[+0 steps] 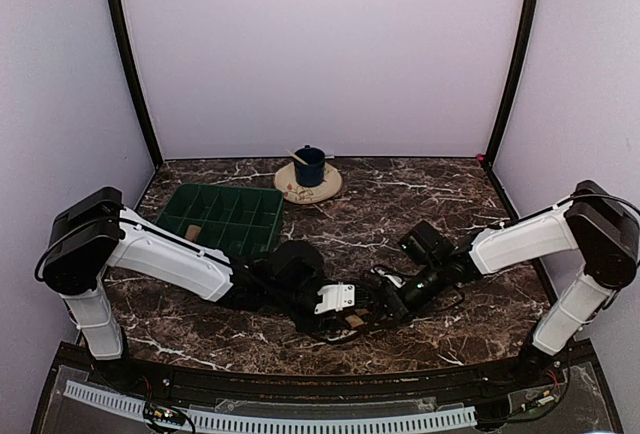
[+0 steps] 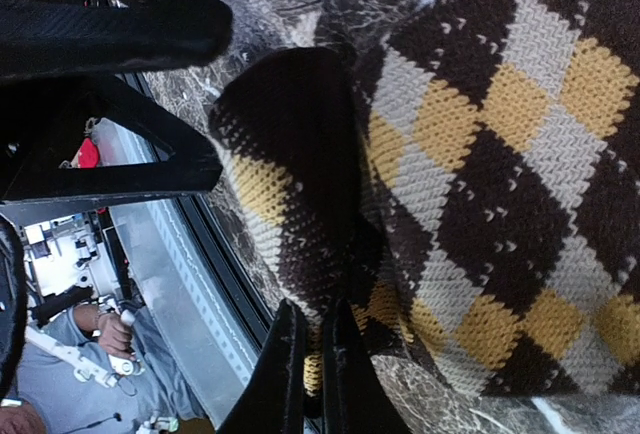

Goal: Roll the socks
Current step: Roll the sock at the center of the board.

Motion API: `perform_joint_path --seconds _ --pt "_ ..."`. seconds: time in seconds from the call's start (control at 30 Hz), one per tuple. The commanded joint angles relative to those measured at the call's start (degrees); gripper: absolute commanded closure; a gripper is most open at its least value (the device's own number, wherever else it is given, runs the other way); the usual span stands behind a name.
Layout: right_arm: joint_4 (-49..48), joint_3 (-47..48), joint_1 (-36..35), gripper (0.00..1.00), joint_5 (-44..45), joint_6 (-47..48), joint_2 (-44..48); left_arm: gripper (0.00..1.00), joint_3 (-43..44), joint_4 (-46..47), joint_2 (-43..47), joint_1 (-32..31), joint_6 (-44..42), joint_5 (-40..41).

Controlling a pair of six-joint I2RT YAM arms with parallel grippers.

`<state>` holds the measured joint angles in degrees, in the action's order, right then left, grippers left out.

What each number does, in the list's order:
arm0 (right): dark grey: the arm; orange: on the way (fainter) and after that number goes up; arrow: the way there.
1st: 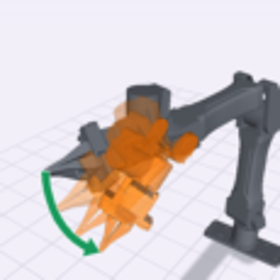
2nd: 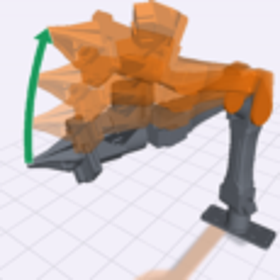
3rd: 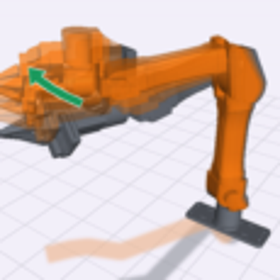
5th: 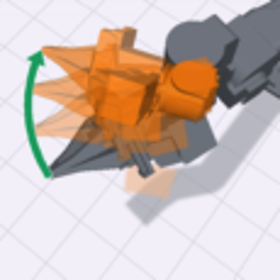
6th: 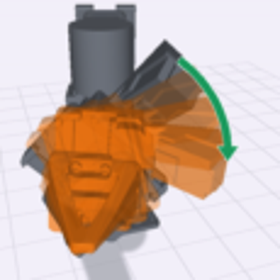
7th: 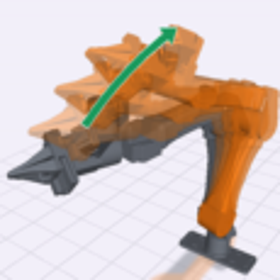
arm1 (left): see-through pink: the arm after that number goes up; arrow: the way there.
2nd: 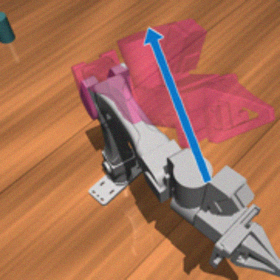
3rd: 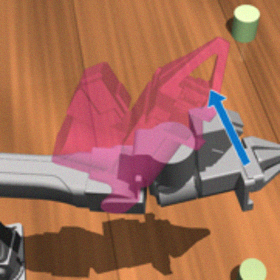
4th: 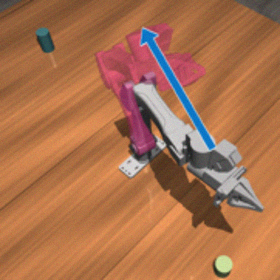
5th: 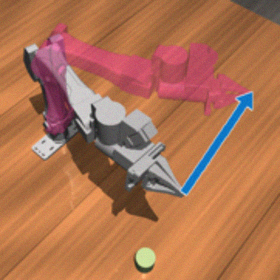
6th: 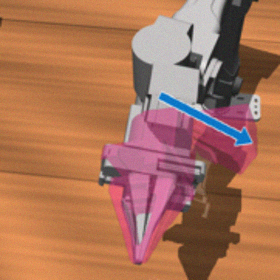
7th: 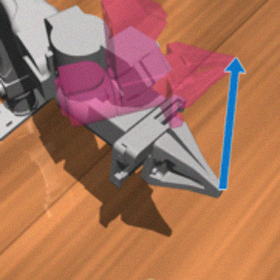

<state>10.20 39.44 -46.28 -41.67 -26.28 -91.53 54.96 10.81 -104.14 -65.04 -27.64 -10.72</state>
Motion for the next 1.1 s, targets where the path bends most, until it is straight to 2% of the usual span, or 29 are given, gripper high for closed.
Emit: perform_joint_path --seconds 0.0,0.17,0.4,1.07 --pt "-1.20 1.32 0.80 1.00 -2.65 -1.18 -1.88 0.51 -1.69 5.98 1.56 -1.89 -6.91 6.79" --pt "-0.57 1.77 1.01 1.00 -3.00 -1.22 -2.67 0.51 -3.03 9.24 0.75 -4.62 -11.74 10.22" --pt "0.03 2.17 1.71 1.00 -3.24 -1.12 -2.91 0.54 -4.84 11.23 0.78 -7.12 -15.82 11.09" --pt "0.62 2.62 2.16 1.00 -4.68 -0.70 -3.70 0.57 -4.39 15.14 -5.35 -8.20 -20.97 19.06"
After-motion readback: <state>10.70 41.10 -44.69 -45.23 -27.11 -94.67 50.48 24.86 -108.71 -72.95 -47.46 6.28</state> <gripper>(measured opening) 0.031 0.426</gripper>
